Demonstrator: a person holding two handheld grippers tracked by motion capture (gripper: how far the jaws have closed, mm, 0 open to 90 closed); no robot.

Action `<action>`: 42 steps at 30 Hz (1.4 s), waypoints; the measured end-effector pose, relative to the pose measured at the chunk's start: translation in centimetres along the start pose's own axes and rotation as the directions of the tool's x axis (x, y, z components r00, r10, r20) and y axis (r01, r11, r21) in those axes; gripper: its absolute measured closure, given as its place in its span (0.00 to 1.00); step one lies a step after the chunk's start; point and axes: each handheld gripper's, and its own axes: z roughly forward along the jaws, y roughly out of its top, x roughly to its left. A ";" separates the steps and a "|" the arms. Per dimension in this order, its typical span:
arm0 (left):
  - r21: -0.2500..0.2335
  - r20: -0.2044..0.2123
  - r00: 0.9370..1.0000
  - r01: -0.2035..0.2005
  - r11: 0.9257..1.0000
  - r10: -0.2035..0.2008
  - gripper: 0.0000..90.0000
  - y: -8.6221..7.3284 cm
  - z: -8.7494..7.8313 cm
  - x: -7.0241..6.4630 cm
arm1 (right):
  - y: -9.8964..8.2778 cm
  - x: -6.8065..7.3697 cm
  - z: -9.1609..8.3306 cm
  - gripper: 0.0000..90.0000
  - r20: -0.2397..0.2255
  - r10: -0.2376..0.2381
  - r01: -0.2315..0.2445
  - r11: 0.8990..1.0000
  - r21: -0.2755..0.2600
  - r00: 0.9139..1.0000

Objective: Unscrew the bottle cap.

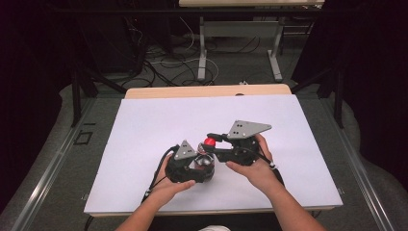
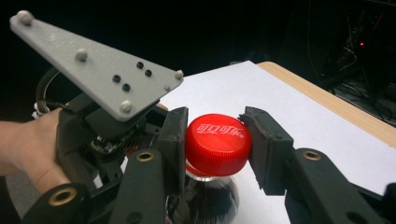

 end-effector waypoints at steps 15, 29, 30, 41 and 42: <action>-0.054 -0.058 0.998 0.034 0.998 -0.037 0.34 3.9 0.4 3.3 | -2.4 -1.4 -1.3 0.68 0.070 0.016 -0.017 1.000 0.021 0.997; -0.089 -0.091 0.993 0.064 0.994 -0.072 0.34 9.7 3.6 7.0 | -4.2 -2.3 -2.0 0.68 0.105 0.044 -0.047 0.998 0.029 0.994; -0.082 -0.091 0.993 0.069 0.994 -0.076 0.34 9.8 4.1 7.3 | -4.3 -2.3 -2.0 0.68 0.108 0.052 -0.055 0.998 0.032 0.993; -0.043 -0.129 0.987 0.094 0.995 -0.099 0.34 8.2 9.3 8.5 | -6.1 -2.6 -1.8 0.68 0.114 0.072 -0.077 0.996 0.043 0.991; -0.041 -0.129 0.987 0.095 0.995 -0.099 0.34 8.0 9.6 8.7 | -6.3 -2.7 -1.8 0.68 0.112 0.060 -0.065 0.997 0.044 0.992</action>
